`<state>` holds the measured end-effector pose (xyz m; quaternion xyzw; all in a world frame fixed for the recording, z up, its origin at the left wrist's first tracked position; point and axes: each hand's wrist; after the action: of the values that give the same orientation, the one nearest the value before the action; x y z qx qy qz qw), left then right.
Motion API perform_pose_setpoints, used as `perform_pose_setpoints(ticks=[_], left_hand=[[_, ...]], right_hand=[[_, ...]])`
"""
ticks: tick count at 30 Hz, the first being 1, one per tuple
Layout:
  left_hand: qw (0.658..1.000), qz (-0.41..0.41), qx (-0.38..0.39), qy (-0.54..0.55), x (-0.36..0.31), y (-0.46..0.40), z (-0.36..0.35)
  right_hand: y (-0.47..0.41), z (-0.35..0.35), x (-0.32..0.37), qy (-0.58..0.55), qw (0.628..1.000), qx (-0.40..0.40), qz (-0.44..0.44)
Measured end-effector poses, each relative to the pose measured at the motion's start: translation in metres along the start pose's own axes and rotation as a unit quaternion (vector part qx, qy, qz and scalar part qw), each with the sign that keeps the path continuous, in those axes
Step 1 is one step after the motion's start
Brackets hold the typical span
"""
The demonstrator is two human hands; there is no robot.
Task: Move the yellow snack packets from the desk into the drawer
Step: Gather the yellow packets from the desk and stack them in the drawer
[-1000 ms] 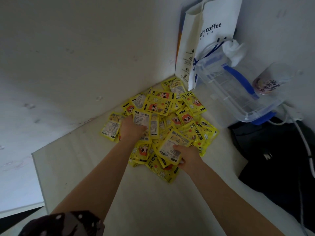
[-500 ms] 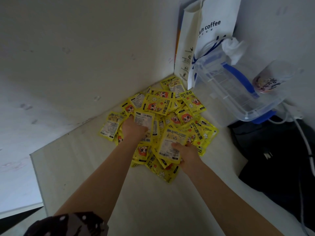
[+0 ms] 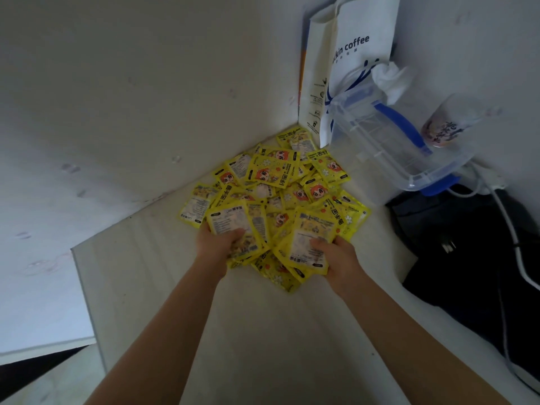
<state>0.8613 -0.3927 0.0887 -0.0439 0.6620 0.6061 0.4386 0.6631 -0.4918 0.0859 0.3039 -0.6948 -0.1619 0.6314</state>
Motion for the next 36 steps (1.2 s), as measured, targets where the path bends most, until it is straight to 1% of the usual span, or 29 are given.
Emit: perform_pose_setpoints(ticks=[9, 15, 22, 27, 33, 36], left_hand=[[0.998, -0.003, 0.012, 0.057, 0.074, 0.066, 0.044], [0.996, 0.016, 0.017, 0.088, 0.122, 0.101, 0.061], [0.997, 0.026, 0.041, 0.063, 0.175, 0.132, 0.085], [0.997, 0.022, 0.068, 0.024, 0.217, 0.157, 0.113], [0.992, 0.016, 0.124, -0.030, 0.270, 0.195, 0.157], [0.988, 0.017, 0.141, -0.055, 0.295, 0.217, 0.171]], right_hand=[[0.053, 0.046, -0.017, 0.038, 0.999, 0.031, 0.020], [0.095, 0.077, -0.035, 0.073, 0.995, 0.057, 0.039], [0.150, 0.116, -0.075, 0.064, 0.997, 0.026, 0.040], [0.200, 0.138, -0.124, 0.055, 0.997, -0.004, 0.047], [0.276, 0.168, -0.187, 0.056, 0.994, -0.063, 0.070], [0.318, 0.185, -0.213, 0.040, 0.994, -0.066, 0.075]])
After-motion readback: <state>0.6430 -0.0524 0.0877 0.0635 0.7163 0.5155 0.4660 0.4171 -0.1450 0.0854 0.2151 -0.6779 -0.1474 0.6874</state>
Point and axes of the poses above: each hand's wrist, its own y-axis away from the middle knuckle, its own z-axis out of the back of the hand, x = y × z, and after that the axes turned 12 degrees about z, right-handed
